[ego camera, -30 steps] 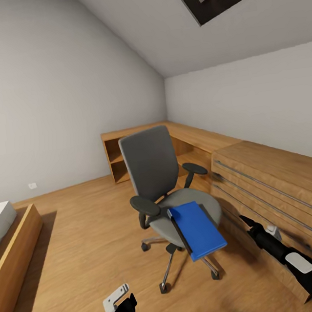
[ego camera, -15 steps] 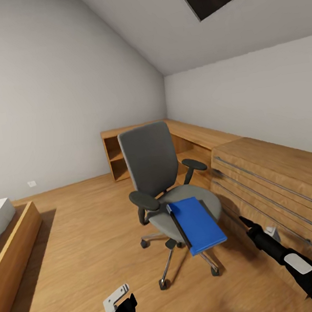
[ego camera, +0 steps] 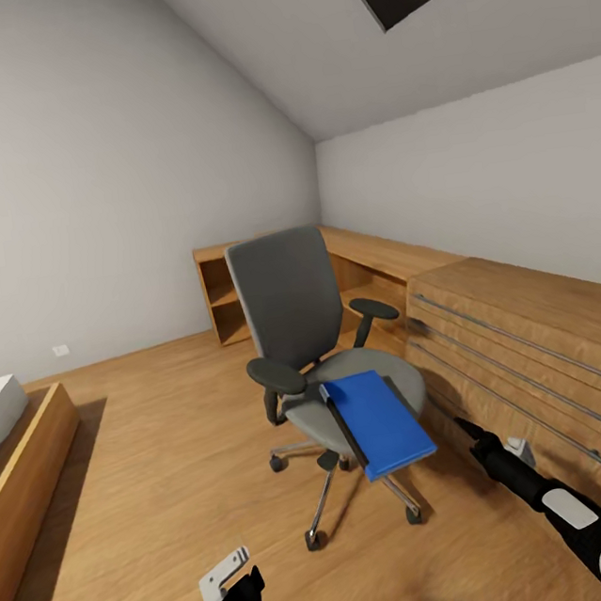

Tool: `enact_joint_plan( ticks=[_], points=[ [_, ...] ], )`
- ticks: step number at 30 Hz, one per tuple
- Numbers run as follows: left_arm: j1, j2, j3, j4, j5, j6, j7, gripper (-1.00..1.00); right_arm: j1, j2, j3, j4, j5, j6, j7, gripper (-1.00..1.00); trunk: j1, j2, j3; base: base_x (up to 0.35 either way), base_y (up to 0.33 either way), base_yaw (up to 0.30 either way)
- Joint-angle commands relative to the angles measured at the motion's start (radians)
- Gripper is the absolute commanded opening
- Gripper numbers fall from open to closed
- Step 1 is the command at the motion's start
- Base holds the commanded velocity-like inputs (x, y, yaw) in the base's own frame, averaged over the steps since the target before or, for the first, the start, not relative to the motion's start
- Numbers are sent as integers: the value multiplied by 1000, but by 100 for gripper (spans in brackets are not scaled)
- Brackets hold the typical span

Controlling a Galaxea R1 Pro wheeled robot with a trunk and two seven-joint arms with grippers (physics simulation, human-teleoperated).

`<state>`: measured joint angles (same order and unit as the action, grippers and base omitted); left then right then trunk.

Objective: In the bedroom, organize the workspace by keeping the computer under the desk, ensuring the monitor is on the desk, placing the keyboard on the desk next to the monitor, placing the mouse on the desk next to the keyboard, moving the folder from the swivel chair onto the desk next to the mouse, stacking the notebook on top of the folder with the pen on top of the notebook, and positioning the swivel chair next to the desk.

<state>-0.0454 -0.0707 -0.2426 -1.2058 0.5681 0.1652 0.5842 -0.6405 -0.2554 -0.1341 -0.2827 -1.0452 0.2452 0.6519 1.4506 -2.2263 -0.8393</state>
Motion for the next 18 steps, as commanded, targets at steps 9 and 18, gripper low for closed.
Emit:
enact_joint_plan(
  ticks=[9,18],
  points=[
    [-1,0,-2,-1,4,3,6,100,-1,19,0,0,-6,9,2,100,34,-64,-29,0,0,0],
    [-1,0,-3,-1,2,2,8,100,-1,42,3,-2,-1,8,1,100,69,-127,-57,0,0,0]
  ],
)
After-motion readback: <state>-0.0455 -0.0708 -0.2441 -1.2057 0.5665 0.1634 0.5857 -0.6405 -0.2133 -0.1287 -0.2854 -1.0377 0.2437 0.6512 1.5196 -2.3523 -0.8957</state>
